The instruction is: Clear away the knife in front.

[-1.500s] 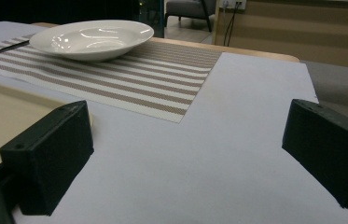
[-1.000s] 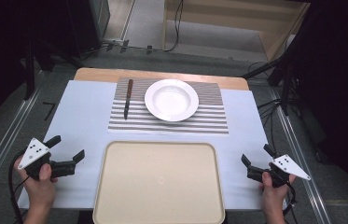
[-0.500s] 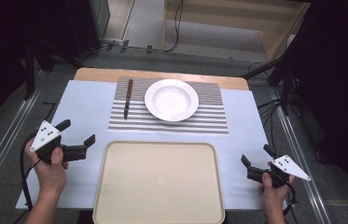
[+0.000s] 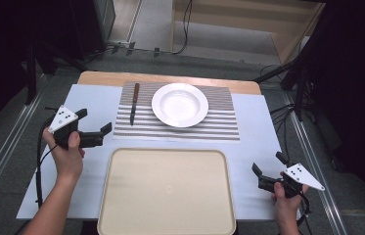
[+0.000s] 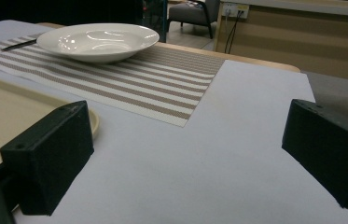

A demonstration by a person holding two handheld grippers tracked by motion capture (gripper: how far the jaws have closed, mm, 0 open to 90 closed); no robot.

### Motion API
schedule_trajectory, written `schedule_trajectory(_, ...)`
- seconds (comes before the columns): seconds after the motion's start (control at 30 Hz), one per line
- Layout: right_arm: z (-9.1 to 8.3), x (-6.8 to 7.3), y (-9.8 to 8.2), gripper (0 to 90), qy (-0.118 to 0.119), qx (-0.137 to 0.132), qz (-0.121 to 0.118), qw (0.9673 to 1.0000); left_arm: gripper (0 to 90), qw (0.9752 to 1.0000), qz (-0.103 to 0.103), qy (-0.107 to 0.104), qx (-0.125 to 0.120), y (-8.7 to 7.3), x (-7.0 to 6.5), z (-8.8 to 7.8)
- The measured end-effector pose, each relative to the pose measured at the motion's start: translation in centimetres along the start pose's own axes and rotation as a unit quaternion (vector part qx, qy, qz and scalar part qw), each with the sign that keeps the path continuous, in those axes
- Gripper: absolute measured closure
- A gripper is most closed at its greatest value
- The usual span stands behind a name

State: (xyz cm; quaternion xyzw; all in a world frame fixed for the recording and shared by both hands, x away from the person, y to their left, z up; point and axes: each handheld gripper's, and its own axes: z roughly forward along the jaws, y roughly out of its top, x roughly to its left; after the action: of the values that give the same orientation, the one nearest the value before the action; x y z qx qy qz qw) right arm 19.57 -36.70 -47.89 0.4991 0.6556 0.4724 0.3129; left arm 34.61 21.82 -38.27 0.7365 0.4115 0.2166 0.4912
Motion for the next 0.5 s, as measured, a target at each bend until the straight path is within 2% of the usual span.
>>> schedule_trajectory(0.2, 0.0, -0.1, 0.0, 0.5, -0.003, -0.002, 0.002, 1.0, 0.0, 0.9999, 0.011, -0.006, 0.006, 0.9, -0.3, 1.8)
schedule_trajectory(0.23, 0.0, -0.1, 0.0, 0.5, -0.003, -0.002, 0.002, 1.0, 0.0, 0.9998, 0.012, -0.013, 0.002, 1.2, -0.4, 2.5)
schedule_trajectory(0.27, 0.0, -0.1, 0.0, 0.5, -0.003, -0.002, 0.002, 1.0, 0.0, 0.9998, 0.012, -0.013, 0.002, 1.2, -0.4, 2.5)
schedule_trajectory(0.3, 0.0, -0.1, 0.0, 0.5, -0.003, -0.003, 0.001, 1.0, 0.0, 0.9995, 0.02, -0.023, 0.002, 1.4, -0.4, 3.2)
schedule_trajectory(0.33, 0.0, -0.1, 0.0, 0.5, -0.003, -0.003, 0.001, 1.0, 0.0, 0.9995, 0.024, -0.022, 0.006, 1.5, -0.4, 3.6)
schedule_trajectory(0.43, 0.0, -0.2, 0.0, 0.5, -0.002, -0.003, 0.002, 1.0, 0.0, 0.9993, 0.023, -0.026, 0.012, 1.6, -0.3, 4.4)
schedule_trajectory(0.5, 0.0, -0.2, 0.0, 0.5, -0.001, -0.004, 0.003, 1.0, 0.0, 0.9994, 0.016, -0.026, 0.016, 1.7, 0.0, 5.7)
